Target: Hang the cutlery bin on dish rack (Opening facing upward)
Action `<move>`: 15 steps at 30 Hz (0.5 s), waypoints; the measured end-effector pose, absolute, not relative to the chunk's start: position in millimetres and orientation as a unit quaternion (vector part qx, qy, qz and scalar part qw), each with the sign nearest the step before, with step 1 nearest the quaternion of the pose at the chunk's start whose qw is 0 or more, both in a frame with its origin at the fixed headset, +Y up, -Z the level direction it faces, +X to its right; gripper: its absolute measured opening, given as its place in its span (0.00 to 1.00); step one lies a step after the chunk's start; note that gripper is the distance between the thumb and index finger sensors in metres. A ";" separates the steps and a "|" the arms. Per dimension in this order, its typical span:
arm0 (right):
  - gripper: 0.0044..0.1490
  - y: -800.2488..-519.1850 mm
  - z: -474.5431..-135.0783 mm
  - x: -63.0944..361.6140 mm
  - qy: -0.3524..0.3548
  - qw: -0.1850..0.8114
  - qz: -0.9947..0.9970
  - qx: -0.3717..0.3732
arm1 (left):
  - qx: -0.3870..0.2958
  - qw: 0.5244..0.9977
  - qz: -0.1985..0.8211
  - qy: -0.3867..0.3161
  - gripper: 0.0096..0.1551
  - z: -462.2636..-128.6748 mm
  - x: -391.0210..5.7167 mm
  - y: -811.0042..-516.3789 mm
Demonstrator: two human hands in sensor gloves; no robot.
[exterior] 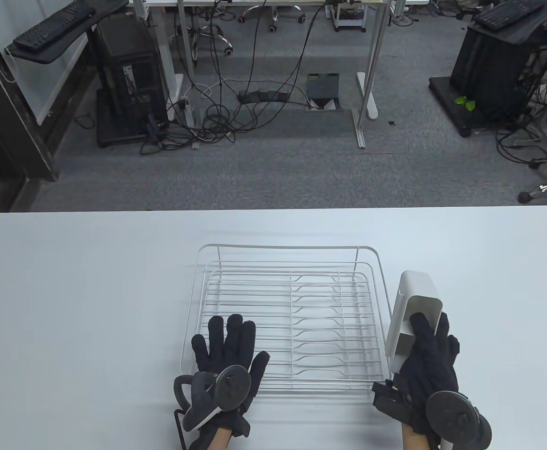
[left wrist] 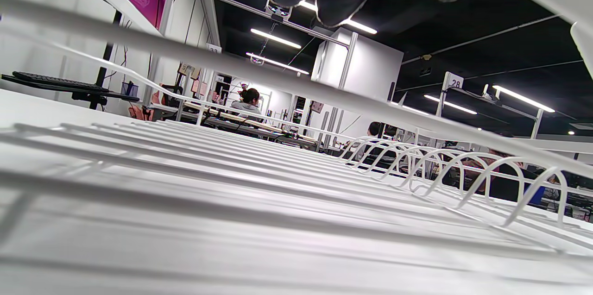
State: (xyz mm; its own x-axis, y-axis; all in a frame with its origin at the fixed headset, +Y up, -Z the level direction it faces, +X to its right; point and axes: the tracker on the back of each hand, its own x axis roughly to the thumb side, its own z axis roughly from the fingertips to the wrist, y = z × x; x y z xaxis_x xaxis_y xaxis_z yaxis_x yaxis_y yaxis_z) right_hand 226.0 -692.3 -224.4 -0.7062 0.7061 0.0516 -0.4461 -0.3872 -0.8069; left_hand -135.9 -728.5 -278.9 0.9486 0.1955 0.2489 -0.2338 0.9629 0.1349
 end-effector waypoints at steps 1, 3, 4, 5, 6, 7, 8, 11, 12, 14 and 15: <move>0.23 -692.1 -224.0 227.5 -0.426 0.355 0.818 -0.152 | 0.082 0.984 0.109 -0.117 0.42 -278.9 -135.9 -728.5; 0.23 -691.5 -222.8 229.2 -0.433 0.348 0.817 -0.156 | 0.082 0.984 0.110 -0.117 0.42 -278.9 -135.9 -728.5; 0.23 -691.2 -222.2 230.1 -0.435 0.340 0.818 -0.161 | 0.082 0.984 0.110 -0.117 0.42 -278.9 -135.9 -728.5; 0.23 -691.0 -221.8 230.8 -0.436 0.336 0.819 -0.164 | 0.082 0.984 0.110 -0.117 0.42 -278.9 -135.9 -728.5; 0.23 -691.0 -221.7 232.2 -0.433 0.334 0.821 -0.167 | 0.082 0.984 0.110 -0.117 0.42 -278.9 -135.9 -728.5; 0.23 -691.8 -222.1 233.4 -0.428 0.337 0.822 -0.169 | 0.082 0.984 0.110 -0.117 0.42 -278.9 -135.9 -728.6; 0.23 -692.8 -222.7 233.9 -0.425 0.339 0.822 -0.169 | 0.082 0.984 0.110 -0.117 0.42 -278.9 -135.9 -728.6; 0.23 -696.0 -225.5 234.3 -0.414 0.341 0.827 -0.168 | 0.082 0.984 0.110 -0.117 0.42 -278.9 -135.9 -728.6; 0.23 -696.7 -226.3 234.2 -0.410 0.338 0.830 -0.168 | 0.083 0.984 0.110 -0.117 0.42 -278.9 -135.9 -728.6; 0.23 -697.7 -227.6 234.2 -0.404 0.337 0.834 -0.165 | 0.082 0.984 0.110 -0.117 0.42 -278.9 -135.8 -728.6; 0.23 -698.2 -228.1 234.3 -0.401 0.337 0.836 -0.165 | 0.082 0.984 0.110 -0.117 0.42 -278.9 -135.8 -728.6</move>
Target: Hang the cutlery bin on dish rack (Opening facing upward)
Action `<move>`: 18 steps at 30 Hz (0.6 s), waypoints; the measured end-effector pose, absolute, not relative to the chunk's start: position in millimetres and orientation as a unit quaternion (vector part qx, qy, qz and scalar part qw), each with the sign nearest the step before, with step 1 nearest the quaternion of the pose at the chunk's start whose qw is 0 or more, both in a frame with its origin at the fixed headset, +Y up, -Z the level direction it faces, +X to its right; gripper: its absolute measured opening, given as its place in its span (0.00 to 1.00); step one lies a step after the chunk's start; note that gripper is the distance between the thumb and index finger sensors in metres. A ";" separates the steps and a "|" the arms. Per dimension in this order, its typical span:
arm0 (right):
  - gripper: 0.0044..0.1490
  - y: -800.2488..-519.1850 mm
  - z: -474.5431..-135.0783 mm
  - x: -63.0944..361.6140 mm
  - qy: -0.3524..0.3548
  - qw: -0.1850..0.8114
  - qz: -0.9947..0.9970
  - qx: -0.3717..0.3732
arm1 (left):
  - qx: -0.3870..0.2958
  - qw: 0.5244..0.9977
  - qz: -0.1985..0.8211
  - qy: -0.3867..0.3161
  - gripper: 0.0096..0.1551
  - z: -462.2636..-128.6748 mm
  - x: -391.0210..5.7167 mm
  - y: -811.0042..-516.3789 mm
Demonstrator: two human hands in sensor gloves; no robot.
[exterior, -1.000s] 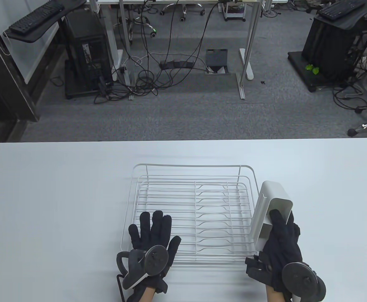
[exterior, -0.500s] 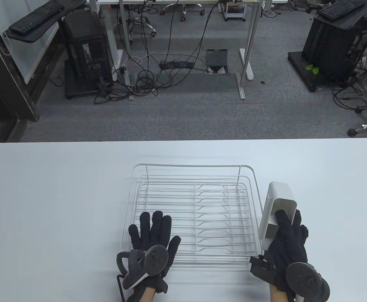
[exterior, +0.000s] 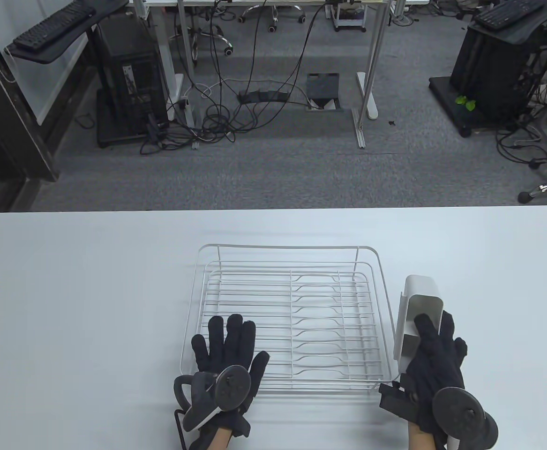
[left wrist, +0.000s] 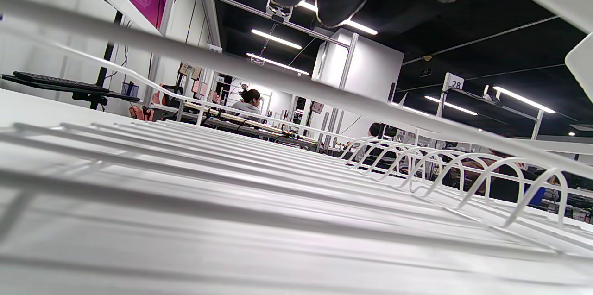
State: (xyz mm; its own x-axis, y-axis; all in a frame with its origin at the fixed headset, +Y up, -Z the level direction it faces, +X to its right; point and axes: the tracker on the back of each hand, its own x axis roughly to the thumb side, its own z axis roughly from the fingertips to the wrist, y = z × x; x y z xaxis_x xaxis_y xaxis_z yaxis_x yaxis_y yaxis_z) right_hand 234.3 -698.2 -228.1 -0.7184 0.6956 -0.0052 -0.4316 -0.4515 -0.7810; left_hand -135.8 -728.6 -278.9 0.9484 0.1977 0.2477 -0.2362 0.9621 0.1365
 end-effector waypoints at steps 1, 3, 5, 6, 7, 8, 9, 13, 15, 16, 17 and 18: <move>0.23 -698.9 -228.8 234.4 -0.397 0.335 0.838 -0.165 | 0.083 0.984 0.110 -0.117 0.42 -278.9 -135.8 -728.7; 0.23 -700.3 -229.8 235.0 -0.390 0.333 0.842 -0.167 | 0.083 0.984 0.111 -0.117 0.42 -278.9 -135.9 -728.7; 0.23 -701.6 -230.9 235.9 -0.384 0.333 0.845 -0.169 | 0.083 0.984 0.111 -0.117 0.42 -278.9 -135.9 -728.7; 0.23 -702.2 -231.3 236.3 -0.381 0.333 0.845 -0.170 | 0.083 0.984 0.111 -0.117 0.42 -278.9 -135.9 -728.7; 0.23 -703.0 -231.8 236.9 -0.378 0.334 0.846 -0.171 | 0.083 0.984 0.111 -0.117 0.42 -278.9 -135.9 -728.7; 0.23 -703.5 -232.1 237.3 -0.375 0.334 0.847 -0.172 | 0.083 0.983 0.111 -0.117 0.42 -278.9 -135.8 -728.7; 0.23 -704.2 -232.6 237.8 -0.372 0.335 0.848 -0.173 | 0.083 0.983 0.111 -0.117 0.42 -279.1 -135.8 -729.0; 0.23 -706.4 -234.6 239.1 -0.358 0.340 0.852 -0.173 | 0.083 0.984 0.111 -0.116 0.42 -279.0 -135.7 -729.0; 0.23 -707.6 -235.5 240.1 -0.351 0.339 0.856 -0.174 | 0.083 0.983 0.111 -0.116 0.42 -279.0 -135.7 -729.0; 0.23 -708.6 -236.2 241.0 -0.345 0.339 0.857 -0.176 | 0.083 0.984 0.111 -0.116 0.42 -279.0 -135.7 -729.0; 0.23 -709.7 -236.8 241.9 -0.342 0.341 0.858 -0.178 | 0.083 0.984 0.110 -0.116 0.42 -279.0 -135.7 -729.0; 0.23 -710.7 -237.3 242.7 -0.338 0.343 0.858 -0.178 | 0.084 0.984 0.110 -0.116 0.42 -278.9 -135.6 -729.0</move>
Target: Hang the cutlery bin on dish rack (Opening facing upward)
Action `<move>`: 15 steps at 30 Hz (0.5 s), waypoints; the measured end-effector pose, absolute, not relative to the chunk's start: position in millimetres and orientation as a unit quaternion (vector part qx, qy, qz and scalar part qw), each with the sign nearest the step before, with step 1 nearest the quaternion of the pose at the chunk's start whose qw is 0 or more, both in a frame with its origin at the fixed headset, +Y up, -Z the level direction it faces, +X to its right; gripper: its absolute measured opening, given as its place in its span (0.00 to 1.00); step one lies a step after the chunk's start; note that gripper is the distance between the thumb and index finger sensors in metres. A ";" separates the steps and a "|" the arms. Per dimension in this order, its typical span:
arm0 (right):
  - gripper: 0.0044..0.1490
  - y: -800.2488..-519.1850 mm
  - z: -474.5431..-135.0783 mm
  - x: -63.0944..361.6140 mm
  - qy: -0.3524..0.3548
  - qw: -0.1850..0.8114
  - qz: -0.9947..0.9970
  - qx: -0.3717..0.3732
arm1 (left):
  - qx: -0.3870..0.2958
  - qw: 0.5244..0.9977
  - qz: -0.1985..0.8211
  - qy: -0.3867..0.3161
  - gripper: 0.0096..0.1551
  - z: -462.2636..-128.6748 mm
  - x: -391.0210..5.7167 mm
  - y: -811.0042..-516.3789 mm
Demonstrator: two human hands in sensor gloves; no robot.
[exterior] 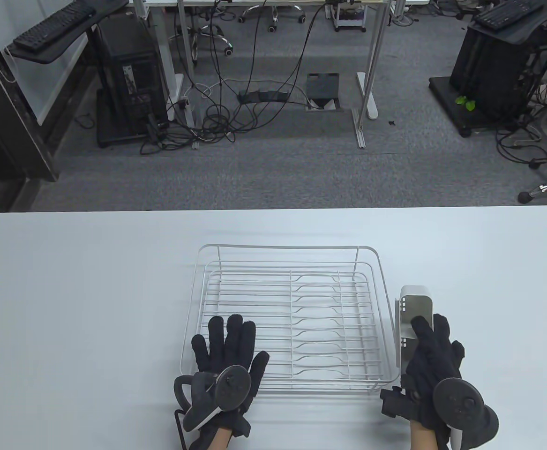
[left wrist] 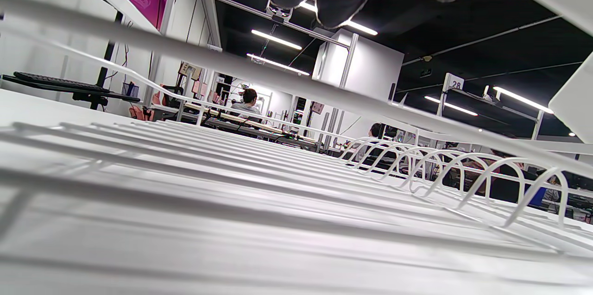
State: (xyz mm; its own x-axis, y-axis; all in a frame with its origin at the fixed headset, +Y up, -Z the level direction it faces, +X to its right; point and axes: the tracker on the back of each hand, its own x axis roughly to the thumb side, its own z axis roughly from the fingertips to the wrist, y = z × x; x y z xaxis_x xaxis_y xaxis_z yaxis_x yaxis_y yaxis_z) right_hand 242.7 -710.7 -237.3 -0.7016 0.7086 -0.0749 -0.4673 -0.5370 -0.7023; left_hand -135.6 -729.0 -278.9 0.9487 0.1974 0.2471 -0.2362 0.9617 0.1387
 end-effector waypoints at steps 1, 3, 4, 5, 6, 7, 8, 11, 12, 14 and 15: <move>0.23 -711.7 -237.9 243.5 -0.334 0.344 0.859 -0.180 | 0.084 0.984 0.110 -0.116 0.42 -278.9 -135.6 -729.0; 0.23 -712.8 -238.3 245.8 -0.329 0.353 0.857 -0.180 | 0.084 0.984 0.110 -0.116 0.42 -278.9 -135.6 -729.1; 0.23 -713.2 -238.7 246.6 -0.326 0.359 0.856 -0.179 | 0.084 0.984 0.110 -0.116 0.42 -278.8 -135.6 -729.1; 0.23 -713.4 -238.9 247.1 -0.324 0.360 0.856 -0.179 | 0.084 0.984 0.110 -0.116 0.42 -278.8 -135.6 -729.1; 0.23 -713.7 -239.1 247.8 -0.321 0.361 0.857 -0.180 | 0.084 0.984 0.110 -0.116 0.42 -278.8 -135.6 -729.2; 0.23 -714.0 -239.3 248.4 -0.320 0.363 0.856 -0.179 | 0.084 0.984 0.110 -0.116 0.42 -278.8 -135.6 -729.2; 0.23 -714.5 -239.7 249.3 -0.317 0.368 0.856 -0.179 | 0.084 0.984 0.110 -0.116 0.42 -278.7 -135.6 -729.2; 0.23 -716.6 -240.6 251.9 -0.310 0.378 0.853 -0.181 | 0.084 0.984 0.110 -0.116 0.42 -278.7 -135.5 -729.2; 0.23 -717.4 -240.9 252.7 -0.308 0.382 0.852 -0.182 | 0.084 0.984 0.110 -0.116 0.42 -278.7 -135.5 -729.2; 0.23 -718.9 -241.8 254.1 -0.303 0.389 0.850 -0.182 | 0.084 0.984 0.110 -0.116 0.42 -278.7 -135.5 -729.3; 0.23 -719.7 -242.3 254.7 -0.300 0.393 0.850 -0.183 | 0.084 0.984 0.110 -0.116 0.42 -278.7 -135.5 -729.3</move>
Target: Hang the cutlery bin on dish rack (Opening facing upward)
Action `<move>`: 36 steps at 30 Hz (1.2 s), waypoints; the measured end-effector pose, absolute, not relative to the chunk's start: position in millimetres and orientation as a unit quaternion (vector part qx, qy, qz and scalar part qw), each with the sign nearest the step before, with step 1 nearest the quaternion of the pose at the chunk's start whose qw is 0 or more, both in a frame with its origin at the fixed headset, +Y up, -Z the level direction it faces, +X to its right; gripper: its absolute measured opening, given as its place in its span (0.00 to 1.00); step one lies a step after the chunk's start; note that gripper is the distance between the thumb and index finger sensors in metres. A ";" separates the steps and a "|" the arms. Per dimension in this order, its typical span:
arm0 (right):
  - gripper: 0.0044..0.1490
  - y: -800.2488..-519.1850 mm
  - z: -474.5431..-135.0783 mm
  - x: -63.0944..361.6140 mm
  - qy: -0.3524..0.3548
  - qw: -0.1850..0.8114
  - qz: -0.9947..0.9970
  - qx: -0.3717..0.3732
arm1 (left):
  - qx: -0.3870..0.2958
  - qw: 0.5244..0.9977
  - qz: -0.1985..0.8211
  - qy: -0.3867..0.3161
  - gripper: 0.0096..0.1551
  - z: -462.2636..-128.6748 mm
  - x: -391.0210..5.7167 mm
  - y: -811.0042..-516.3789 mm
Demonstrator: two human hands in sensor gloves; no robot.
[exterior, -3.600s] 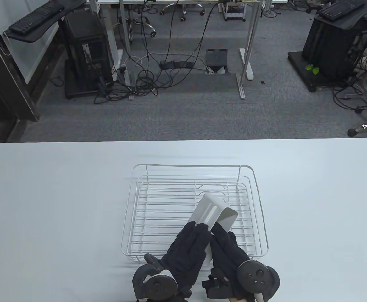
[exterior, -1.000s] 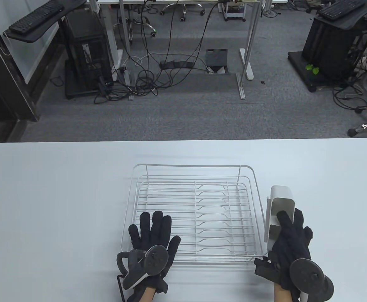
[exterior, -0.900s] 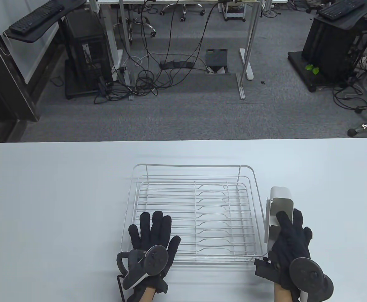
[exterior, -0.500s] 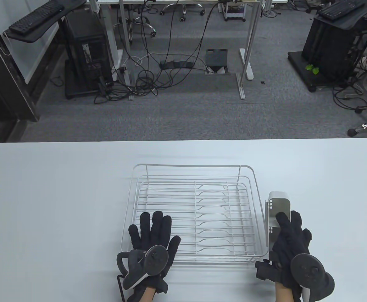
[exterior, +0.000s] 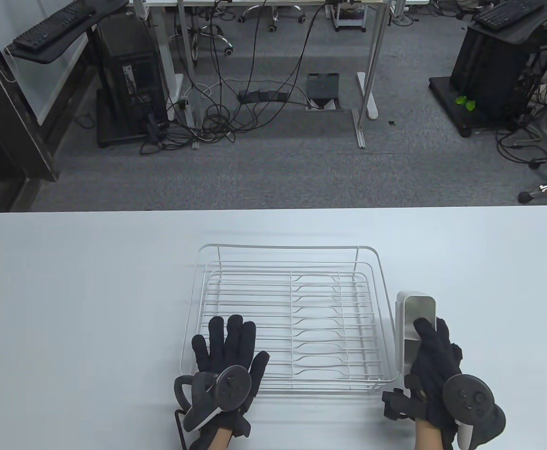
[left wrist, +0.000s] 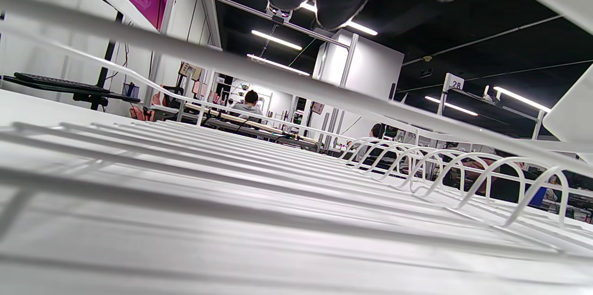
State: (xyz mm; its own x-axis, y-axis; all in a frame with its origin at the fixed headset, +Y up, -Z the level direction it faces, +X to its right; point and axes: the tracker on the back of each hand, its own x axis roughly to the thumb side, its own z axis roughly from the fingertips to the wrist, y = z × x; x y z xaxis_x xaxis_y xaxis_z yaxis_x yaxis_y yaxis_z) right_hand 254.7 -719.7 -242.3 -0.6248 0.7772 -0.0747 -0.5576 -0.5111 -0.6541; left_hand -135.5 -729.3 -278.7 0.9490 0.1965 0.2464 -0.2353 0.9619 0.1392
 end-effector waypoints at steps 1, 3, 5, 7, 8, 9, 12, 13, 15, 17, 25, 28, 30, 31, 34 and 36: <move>0.23 -720.5 -242.7 255.3 -0.299 0.395 0.849 -0.183 | 0.084 0.984 0.110 -0.116 0.42 -278.7 -135.4 -729.3; 0.23 -722.5 -243.7 256.6 -0.295 0.401 0.847 -0.186 | 0.084 0.984 0.110 -0.116 0.42 -278.6 -135.4 -729.3; 0.23 -724.8 -244.8 258.5 -0.290 0.407 0.845 -0.190 | 0.084 0.984 0.110 -0.116 0.42 -278.6 -135.4 -729.3; 0.24 -727.2 -245.8 260.3 -0.286 0.414 0.842 -0.193 | 0.084 0.984 0.110 -0.116 0.42 -278.6 -135.4 -729.4; 0.24 -728.3 -246.3 261.2 -0.283 0.419 0.841 -0.194 | 0.084 0.984 0.110 -0.116 0.42 -278.7 -135.4 -729.4; 0.23 -729.1 -246.6 261.9 -0.281 0.422 0.840 -0.195 | 0.084 0.984 0.110 -0.116 0.42 -278.7 -135.4 -729.4; 0.24 -729.3 -246.8 261.9 -0.277 0.423 0.840 -0.197 | 0.084 0.984 0.110 -0.116 0.42 -278.7 -135.4 -729.4; 0.24 -729.5 -246.9 262.0 -0.276 0.423 0.840 -0.198 | 0.084 0.984 0.110 -0.116 0.42 -278.6 -135.4 -729.4; 0.24 -730.1 -247.0 262.2 -0.274 0.425 0.839 -0.200 | 0.084 0.984 0.110 -0.116 0.42 -278.7 -135.4 -729.5; 0.24 -731.2 -247.1 262.7 -0.273 0.428 0.837 -0.203 | 0.084 0.984 0.111 -0.116 0.42 -278.6 -135.5 -729.5; 0.23 -735.6 -248.4 265.6 -0.265 0.445 0.829 -0.210 | 0.084 0.984 0.111 -0.115 0.42 -278.7 -135.5 -729.7; 0.23 -735.2 -248.5 265.2 -0.265 0.444 0.830 -0.211 | 0.084 0.984 0.111 -0.115 0.42 -278.7 -135.5 -729.7; 0.24 -735.5 -248.6 265.3 -0.265 0.444 0.830 -0.211 | 0.084 0.984 0.111 -0.115 0.42 -278.7 -135.5 -729.7; 0.23 -735.5 -248.6 265.3 -0.265 0.444 0.829 -0.211 | 0.084 0.984 0.111 -0.115 0.42 -278.7 -135.5 -729.7; 0.24 -735.6 -248.6 265.2 -0.266 0.443 0.829 -0.212 | 0.084 0.984 0.111 -0.115 0.42 -278.7 -135.5 -729.7; 0.24 -735.7 -248.6 265.3 -0.267 0.442 0.830 -0.213 | 0.084 0.984 0.111 -0.115 0.42 -278.7 -135.5 -729.7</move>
